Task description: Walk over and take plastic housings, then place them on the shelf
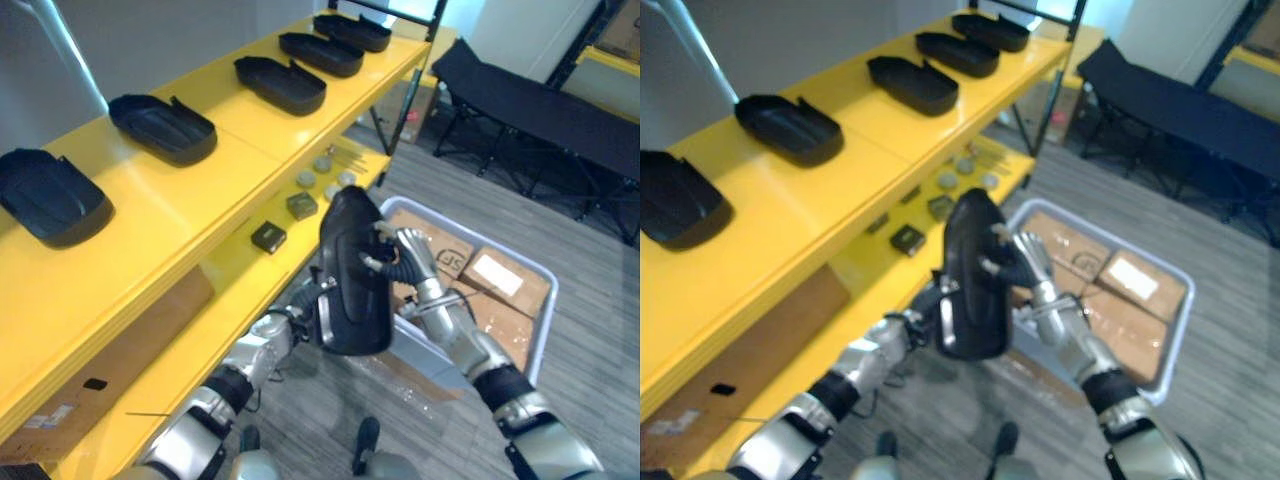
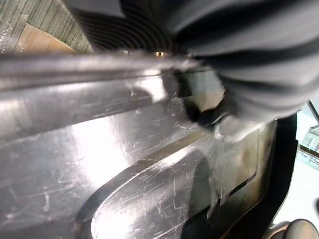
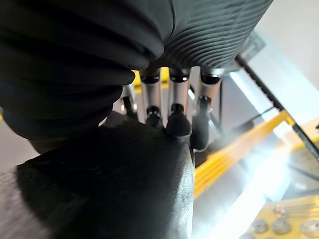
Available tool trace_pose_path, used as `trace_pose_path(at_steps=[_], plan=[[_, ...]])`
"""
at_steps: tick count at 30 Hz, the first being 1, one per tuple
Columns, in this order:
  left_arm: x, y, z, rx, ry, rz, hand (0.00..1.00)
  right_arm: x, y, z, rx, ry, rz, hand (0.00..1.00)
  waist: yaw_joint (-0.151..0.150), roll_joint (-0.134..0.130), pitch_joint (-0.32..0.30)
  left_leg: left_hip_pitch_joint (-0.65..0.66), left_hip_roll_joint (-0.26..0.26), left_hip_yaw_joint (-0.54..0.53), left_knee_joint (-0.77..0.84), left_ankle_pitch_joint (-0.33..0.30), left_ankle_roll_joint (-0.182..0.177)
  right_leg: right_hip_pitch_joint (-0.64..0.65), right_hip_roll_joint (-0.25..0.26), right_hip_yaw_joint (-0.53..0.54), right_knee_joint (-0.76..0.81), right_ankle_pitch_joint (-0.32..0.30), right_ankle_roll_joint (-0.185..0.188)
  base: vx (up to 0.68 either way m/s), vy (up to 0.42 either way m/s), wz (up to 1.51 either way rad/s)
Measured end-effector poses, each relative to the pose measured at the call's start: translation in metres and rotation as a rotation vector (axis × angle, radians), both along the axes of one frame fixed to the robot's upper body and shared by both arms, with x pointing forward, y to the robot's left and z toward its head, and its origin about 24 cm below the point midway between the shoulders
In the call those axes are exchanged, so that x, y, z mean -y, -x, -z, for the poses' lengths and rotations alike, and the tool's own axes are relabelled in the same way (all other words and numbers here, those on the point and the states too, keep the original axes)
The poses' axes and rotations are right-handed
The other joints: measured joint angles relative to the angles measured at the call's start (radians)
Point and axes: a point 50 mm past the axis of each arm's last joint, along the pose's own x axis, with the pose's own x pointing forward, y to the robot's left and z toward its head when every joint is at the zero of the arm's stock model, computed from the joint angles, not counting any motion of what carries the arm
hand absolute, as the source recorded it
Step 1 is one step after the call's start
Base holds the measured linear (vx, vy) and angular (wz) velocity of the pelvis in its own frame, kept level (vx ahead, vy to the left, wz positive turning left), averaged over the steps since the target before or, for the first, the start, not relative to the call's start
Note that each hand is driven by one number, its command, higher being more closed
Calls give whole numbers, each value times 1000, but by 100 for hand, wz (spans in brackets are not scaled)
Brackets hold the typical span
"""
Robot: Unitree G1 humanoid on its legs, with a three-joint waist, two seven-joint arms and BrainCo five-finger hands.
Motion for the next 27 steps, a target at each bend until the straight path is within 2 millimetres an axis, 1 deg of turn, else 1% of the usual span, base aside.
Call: trace_pose_path(at_steps=[2,5,6,8,9,10,12,14,15,16,17,18,19,21,23,25,26,27], plan=[[0,-2,-8,50,-10,-13,100,0,3,-6,27,-65,8,0,0,0,0,0,0,0,0,0,0,0,0,0,0,2,1,0,0,0],[-1,-9,-33,163,-3,-35,100,3,13,-30,157,-182,-11,0,0,-1,-1,1,0,0,0,0,0,0,0,1,0,2,2,0,0,0],[-3,-12,-46,232,-10,-57,100,4,19,-41,214,-217,-36,0,-2,-2,-1,2,0,1,0,0,0,0,1,2,0,2,2,0,0,0],[-11,-17,-61,314,-43,-100,100,5,25,-55,298,-247,-60,0,-5,-3,-2,4,0,2,0,0,0,2,1,4,0,3,2,-1,1,-2],[-18,-21,-70,359,-76,-138,100,9,29,-68,369,-277,-62,0,-10,-5,-3,10,0,5,0,0,0,5,1,6,0,3,2,-9,3,-4],[-31,-25,-74,383,-113,-186,100,19,33,-86,464,-304,-42,0,-20,-7,-4,21,0,6,0,-2,1,15,1,7,0,2,2,-13,4,-4],[-41,-27,-77,393,-133,-223,100,31,38,-102,551,-309,-19,0,-23,-10,-7,27,0,11,-1,-4,1,17,1,11,0,2,3,-18,7,-9],[-64,-30,-81,421,-208,-288,100,53,50,-128,700,-299,25,0,-25,-19,-12,35,0,26,-3,-6,2,16,2,30,-1,-1,5,-32,10,-19],[-78,-31,-84,433,-243,-320,100,67,59,-145,785,-316,48,0,-34,-25,-16,38,0,29,-10,-10,6,16,2,31,-1,-4,7,-33,5,-11],[-81,-31,-84,438,-257,-327,100,70,61,-148,799,-324,51,0,-37,-27,-17,41,0,30,-13,-10,6,15,2,31,-1,-4,7,-10,2,-8],[-90,-31,-85,442,-284,-351,100,82,68,-160,855,-370,74,0,-45,-34,-23,53,0,35,-27,-6,3,15,3,34,-1,-5,8,8,2,-5],[-94,-30,-83,437,-288,-361,100,89,72,-165,881,-394,93,0,-53,-38,-30,55,0,36,-35,-4,1,13,3,34,-1,-7,9,15,1,-6],[-97,-29,-82,432,-288,-371,100,93,74,-168,898,-410,106,0,-55,-41,-33,57,0,38,-36,-3,2,12,3,36,-1,-7,10,15,5,-13],[-103,-24,-72,406,-318,-393,100,107,81,-173,934,-443,158,0,-57,-47,-45,69,0,64,-48,0,-1,4,5,58,-1,-4,8,27,13,-24],[-105,-22,-63,377,-346,-408,100,118,86,-168,914,-468,218,0,-66,-48,-56,68,-1,69,-49,-1,0,-1,5,60,-1,-3,10,46,12,-8],[-108,-20,-58,368,-374,-433,100,130,90,-157,863,-502,282,0,-78,-48,-56,67,-1,70,-49,-2,0,-1,5,61,0,-2,10,51,6,-1],[-109,-19,-57,364,-380,-451,100,140,95,-145,814,-538,339,0,-82,-48,-56,67,-1,72,-49,-4,-1,-3,5,64,0,-3,11,41,3,-7],[-112,-19,-57,362,-377,-482,100,150,99,-129,757,-585,409,0,-85,-48,-56,68,-1,79,-49,-6,0,-7,6,71,0,-3,11,40,4,-11]])
